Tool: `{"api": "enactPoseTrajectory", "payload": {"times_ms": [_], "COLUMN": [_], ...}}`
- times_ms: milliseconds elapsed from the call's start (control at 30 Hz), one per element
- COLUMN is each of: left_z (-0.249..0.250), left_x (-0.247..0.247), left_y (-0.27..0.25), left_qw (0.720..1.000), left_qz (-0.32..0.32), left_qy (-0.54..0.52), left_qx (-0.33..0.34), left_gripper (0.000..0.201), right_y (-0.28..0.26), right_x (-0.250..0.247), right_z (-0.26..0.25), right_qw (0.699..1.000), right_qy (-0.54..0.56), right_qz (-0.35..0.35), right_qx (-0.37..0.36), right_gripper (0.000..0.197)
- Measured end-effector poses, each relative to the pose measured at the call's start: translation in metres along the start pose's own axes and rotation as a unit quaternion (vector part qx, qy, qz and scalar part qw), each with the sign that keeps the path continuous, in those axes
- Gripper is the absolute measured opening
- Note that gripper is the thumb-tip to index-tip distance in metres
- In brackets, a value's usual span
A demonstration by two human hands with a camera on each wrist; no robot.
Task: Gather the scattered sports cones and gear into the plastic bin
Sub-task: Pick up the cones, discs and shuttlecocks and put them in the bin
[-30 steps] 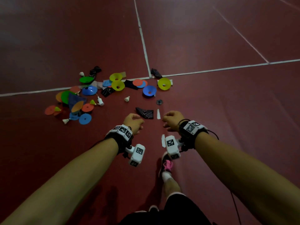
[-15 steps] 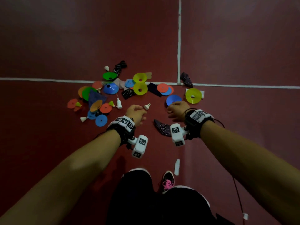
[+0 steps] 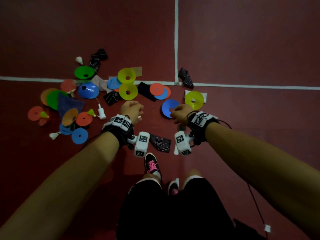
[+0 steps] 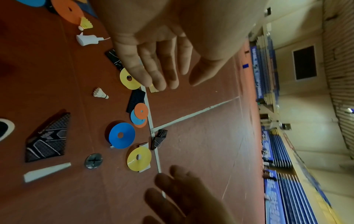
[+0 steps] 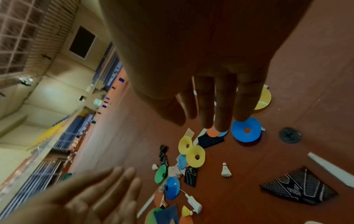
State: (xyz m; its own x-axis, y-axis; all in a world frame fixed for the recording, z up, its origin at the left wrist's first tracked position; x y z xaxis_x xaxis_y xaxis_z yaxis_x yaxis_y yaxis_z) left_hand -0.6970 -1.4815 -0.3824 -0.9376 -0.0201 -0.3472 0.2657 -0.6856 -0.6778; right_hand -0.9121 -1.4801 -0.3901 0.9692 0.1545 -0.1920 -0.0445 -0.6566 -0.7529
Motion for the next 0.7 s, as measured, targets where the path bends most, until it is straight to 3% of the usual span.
{"api": "enactPoseTrajectory", "payload": {"times_ms": [100, 167, 300, 567, 667, 700], "left_z": [0.007, 0.003, -0.025, -0.142, -0.184, -0.196], "left_x": [0.012, 0.025, 0.060, 0.131, 0.154, 0.161], "left_y": [0.035, 0.059, 0.121, 0.280, 0.340, 0.359], "left_qw": [0.999, 0.996, 0.989, 0.989, 0.992, 0.993], "left_qz": [0.012, 0.019, 0.055, 0.095, 0.101, 0.099], "left_qy": [-0.042, -0.072, -0.123, -0.087, -0.058, -0.057], "left_qx": [-0.026, -0.044, -0.062, -0.071, -0.050, -0.043], "left_gripper": [0.019, 0.020, 0.019, 0.023, 0.024, 0.024], "right_y": [0.049, 0.083, 0.174, 0.354, 0.413, 0.433], "right_x": [0.011, 0.023, 0.048, 0.108, 0.143, 0.157], "right_z": [-0.001, 0.009, 0.062, 0.200, 0.254, 0.270], "right_qw": [0.998, 0.994, 0.983, 0.944, 0.931, 0.924], "right_qy": [-0.052, -0.095, -0.135, -0.256, -0.281, -0.293], "right_qz": [-0.026, -0.054, -0.119, -0.197, -0.223, -0.235], "right_qx": [0.008, 0.012, 0.043, 0.058, 0.070, 0.070], "right_gripper": [0.009, 0.010, 0.007, 0.016, 0.008, 0.018]}}
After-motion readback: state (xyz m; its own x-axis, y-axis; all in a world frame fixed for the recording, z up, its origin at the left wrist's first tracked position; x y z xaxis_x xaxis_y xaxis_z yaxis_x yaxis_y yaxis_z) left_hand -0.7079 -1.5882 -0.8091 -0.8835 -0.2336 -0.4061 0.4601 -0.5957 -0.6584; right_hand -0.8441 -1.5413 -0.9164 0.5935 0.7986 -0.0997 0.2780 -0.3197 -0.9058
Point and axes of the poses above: each hand's wrist, its own y-axis towards the middle knuckle, its own x-axis out of the palm, z = x × y, the point moved 8 cm from there along y, towards the middle knuckle, and after that the axes turned 15 degrees about y, right-handed, at the moved point
